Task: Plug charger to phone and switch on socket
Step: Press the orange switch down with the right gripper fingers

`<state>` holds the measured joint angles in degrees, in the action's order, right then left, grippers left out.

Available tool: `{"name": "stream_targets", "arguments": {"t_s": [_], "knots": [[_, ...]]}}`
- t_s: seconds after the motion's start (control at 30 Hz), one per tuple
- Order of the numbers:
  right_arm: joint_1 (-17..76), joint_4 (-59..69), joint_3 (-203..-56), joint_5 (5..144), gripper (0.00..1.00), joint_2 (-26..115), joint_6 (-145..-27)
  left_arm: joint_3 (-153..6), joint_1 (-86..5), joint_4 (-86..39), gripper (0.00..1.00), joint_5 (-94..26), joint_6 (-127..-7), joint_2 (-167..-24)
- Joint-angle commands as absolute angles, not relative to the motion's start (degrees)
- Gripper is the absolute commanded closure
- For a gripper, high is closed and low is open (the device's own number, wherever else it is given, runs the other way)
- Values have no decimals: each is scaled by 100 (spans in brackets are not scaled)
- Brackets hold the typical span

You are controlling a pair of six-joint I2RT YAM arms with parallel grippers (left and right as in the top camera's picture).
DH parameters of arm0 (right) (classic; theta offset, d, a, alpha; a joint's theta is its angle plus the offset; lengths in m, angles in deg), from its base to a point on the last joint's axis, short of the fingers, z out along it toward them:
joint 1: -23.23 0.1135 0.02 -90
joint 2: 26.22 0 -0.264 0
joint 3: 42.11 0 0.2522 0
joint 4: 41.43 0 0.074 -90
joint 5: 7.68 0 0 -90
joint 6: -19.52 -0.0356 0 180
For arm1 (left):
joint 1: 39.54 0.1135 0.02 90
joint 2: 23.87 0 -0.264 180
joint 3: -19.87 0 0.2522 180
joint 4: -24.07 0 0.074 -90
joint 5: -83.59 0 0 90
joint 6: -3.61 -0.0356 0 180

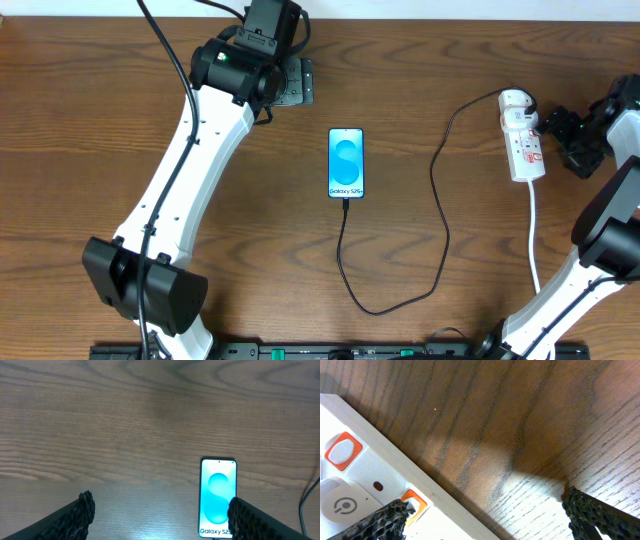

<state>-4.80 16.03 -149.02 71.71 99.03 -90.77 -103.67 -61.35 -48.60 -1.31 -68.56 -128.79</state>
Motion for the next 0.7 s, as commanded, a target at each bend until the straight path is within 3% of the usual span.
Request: {"name": "stream_targets", "arguments": {"t_s": [0.0, 0.67], "knots": [[-329, 1682, -14768, 7077, 1, 10050, -8970, -10362, -6111, -4875, 13, -13, -6850, -12910], [-292, 1623, -14681, 7080, 1, 10050, -8973, -10362, -6111, -4875, 13, -13, -6850, -12910]]}}
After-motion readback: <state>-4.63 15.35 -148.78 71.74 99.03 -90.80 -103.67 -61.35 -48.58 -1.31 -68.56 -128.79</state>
